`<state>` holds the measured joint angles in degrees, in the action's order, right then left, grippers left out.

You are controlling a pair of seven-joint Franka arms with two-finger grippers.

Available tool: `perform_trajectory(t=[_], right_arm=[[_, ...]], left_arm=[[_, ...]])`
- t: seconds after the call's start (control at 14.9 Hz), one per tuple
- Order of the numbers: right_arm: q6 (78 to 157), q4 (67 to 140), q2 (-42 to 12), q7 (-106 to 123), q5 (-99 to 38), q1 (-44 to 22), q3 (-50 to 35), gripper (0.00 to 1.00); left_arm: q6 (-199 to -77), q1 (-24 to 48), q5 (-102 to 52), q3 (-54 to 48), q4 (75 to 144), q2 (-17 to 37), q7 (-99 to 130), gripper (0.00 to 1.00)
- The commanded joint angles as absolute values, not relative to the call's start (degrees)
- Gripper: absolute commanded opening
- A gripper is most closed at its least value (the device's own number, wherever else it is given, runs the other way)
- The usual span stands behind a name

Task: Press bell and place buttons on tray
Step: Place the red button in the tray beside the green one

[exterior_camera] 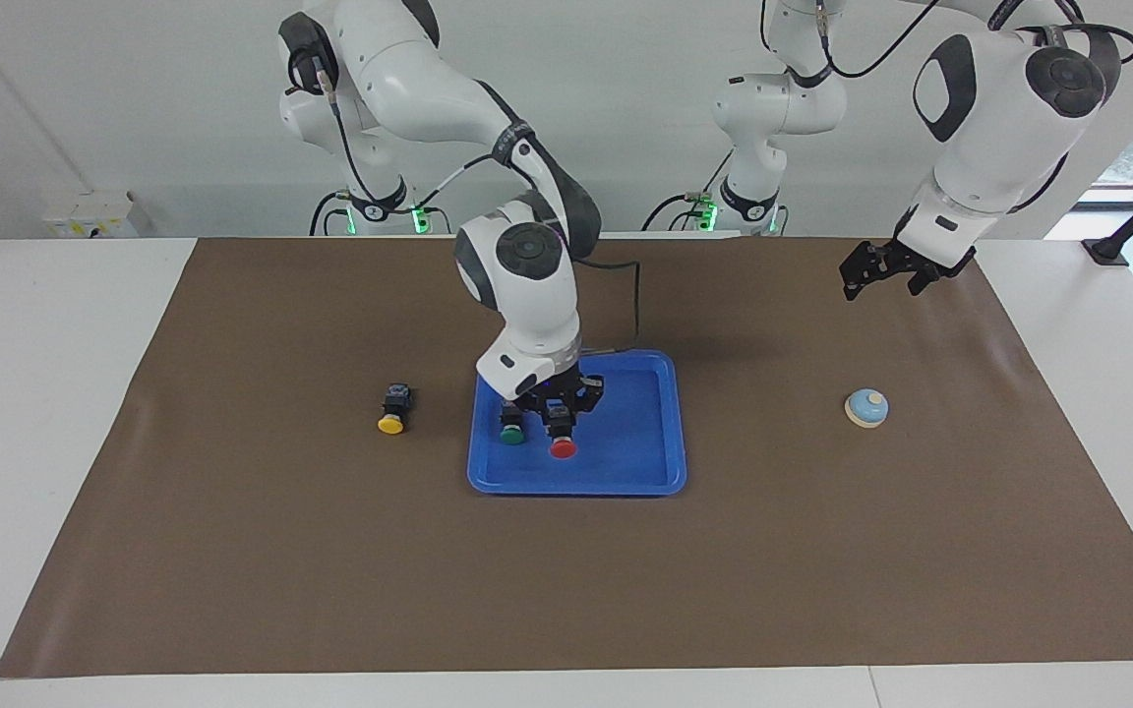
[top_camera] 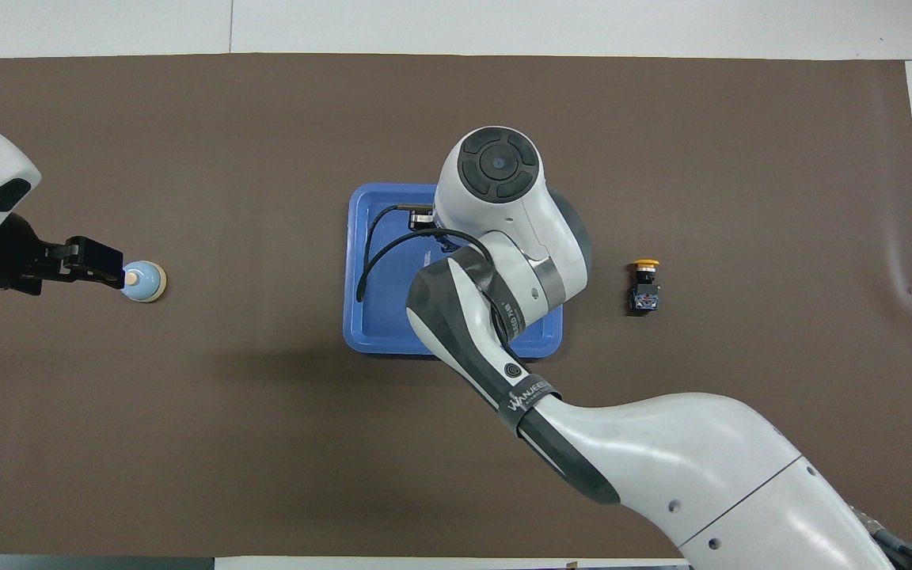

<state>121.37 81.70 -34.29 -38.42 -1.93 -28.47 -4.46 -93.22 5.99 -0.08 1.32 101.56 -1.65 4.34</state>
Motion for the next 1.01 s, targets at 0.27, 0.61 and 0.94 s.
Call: perform_trajectory(t=[0.27,0.61,0.94], right_arm=[[121.55,87.44,-33.32,-44.37,-3.43,-30.14,-4.39,0.42],[120.94,90.44,-31.91,-46.4,-3.43,-31.81,-4.31,0.94],[112.69,87.28,-28.93,-38.24,-0.7,-28.23,-3.25,1.0]], left_arm=[[-92.64,5.89,-0.79,1.49,101.51,-2.37,4.48,1.0],[-92.64,5.89,-0.79,1.41,101.51,-2.37,4.48,1.0],[-92.64,5.89,-0.79,1.49,101.51,-2.46,4.48,1.0]])
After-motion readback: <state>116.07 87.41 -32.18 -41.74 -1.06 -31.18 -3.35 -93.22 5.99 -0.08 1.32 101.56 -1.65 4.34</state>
